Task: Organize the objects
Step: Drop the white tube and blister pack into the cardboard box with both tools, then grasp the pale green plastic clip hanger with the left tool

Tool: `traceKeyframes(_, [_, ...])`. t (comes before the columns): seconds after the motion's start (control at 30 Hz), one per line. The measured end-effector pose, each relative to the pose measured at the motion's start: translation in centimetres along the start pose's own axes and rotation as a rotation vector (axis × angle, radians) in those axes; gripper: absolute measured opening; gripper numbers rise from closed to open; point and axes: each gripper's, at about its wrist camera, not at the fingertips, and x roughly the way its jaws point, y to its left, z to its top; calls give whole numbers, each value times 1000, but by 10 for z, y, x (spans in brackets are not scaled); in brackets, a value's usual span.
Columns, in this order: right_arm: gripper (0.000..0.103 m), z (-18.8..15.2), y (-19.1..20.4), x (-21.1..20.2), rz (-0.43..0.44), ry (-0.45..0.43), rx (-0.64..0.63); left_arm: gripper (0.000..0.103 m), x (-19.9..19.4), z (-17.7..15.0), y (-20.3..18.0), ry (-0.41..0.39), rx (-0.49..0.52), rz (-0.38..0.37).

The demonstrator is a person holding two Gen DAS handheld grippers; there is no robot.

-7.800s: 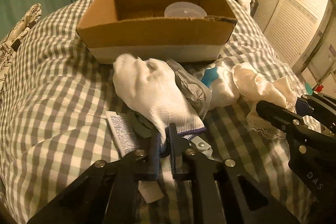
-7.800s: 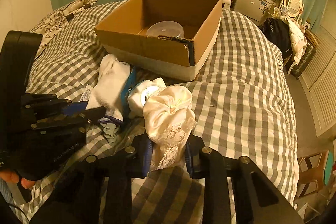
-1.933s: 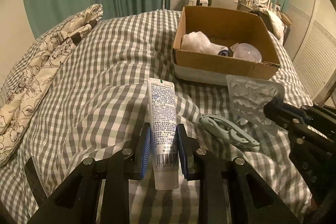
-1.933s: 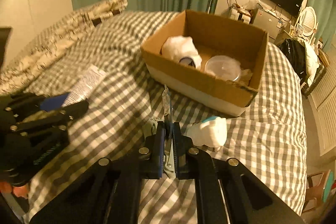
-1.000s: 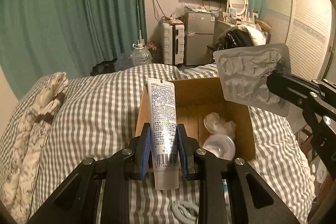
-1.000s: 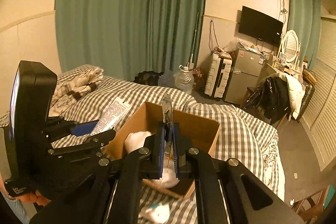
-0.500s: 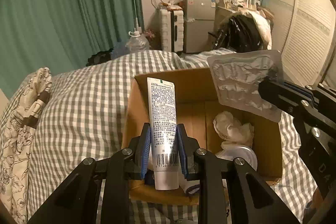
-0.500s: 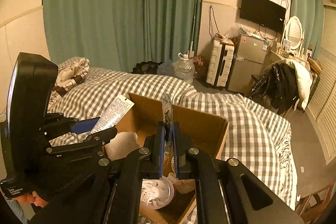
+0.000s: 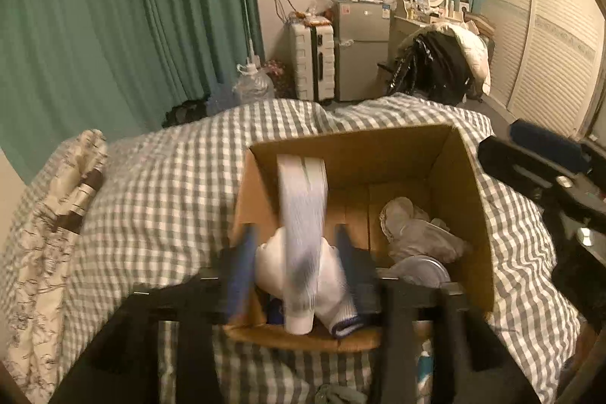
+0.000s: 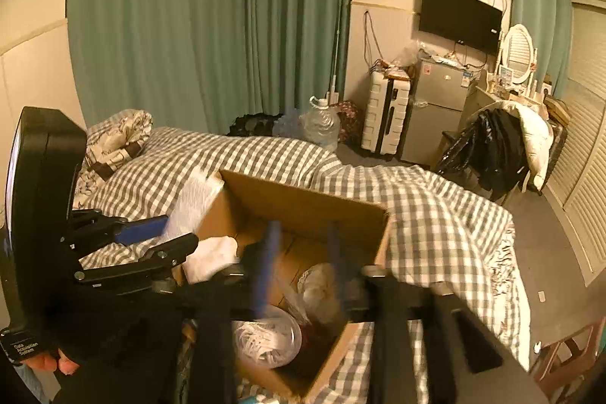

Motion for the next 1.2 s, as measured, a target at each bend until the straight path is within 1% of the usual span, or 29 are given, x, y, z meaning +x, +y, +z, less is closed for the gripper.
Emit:
traceKeyframes(0.03, [45, 2, -1, -8, -5, -10, 1, 66, -9, 0, 0, -17, 2, 11])
traceKeyframes(0.1, [47, 5, -2, -26, -13, -31, -2, 66, -30, 2, 0, -45, 4, 25])
traceKeyframes(0.13, [51, 7, -3, -39, -20, -42, -8, 67, -38, 3, 0, -54, 3, 28])
traceKeyframes(0.2, [59, 12, -3, -59, -38, -62, -17, 76, -59, 4, 0, -85, -1, 47])
traceKeyframes(0.23, [61, 14, -3, -71, -48, -74, -22, 83, -69, 4, 0, -105, -1, 61])
traceKeyframes(0.27, [61, 16, -3, -80, -53, -82, -25, 87, -83, 3, 0, -131, -1, 76])
traceKeyframes(0.33, [63, 17, -2, -101, -49, -94, -37, 89, -98, 2, 0, -149, -4, 77])
traceKeyframes(0.43, [65, 13, 3, -126, -54, -107, -59, 89, -121, -4, 2, -153, -33, 43])
traceKeyframes(0.5, [65, 7, 6, -140, -57, -106, -70, 91, -130, -9, 2, -154, -46, 41])
traceKeyframes(0.57, [66, -1, 9, -150, -53, -100, -76, 98, -138, -18, 2, -155, -57, 44])
traceKeyframes(0.63, [68, -13, 13, -157, -48, -88, -84, 99, -143, -29, 2, -155, -65, 47])
traceKeyframes(0.77, [71, -42, 13, -160, -61, -52, -82, 100, -139, -58, 2, -130, -77, 70])
traceKeyframes(0.87, [71, -67, 9, -152, -74, -11, -66, 100, -124, -83, 1, -82, -88, 76])
traceKeyframes(1.03, [72, -100, 0, -119, -42, 91, -16, 100, -85, -120, -6, 34, -91, 91])
traceKeyframes(1.13, [72, -113, 1, -100, -24, 133, -19, 100, -65, -133, -10, 80, -99, 88])
traceKeyframes(1.2, [72, -119, 2, -87, -12, 158, -15, 100, -57, -138, -9, 106, -117, 70])
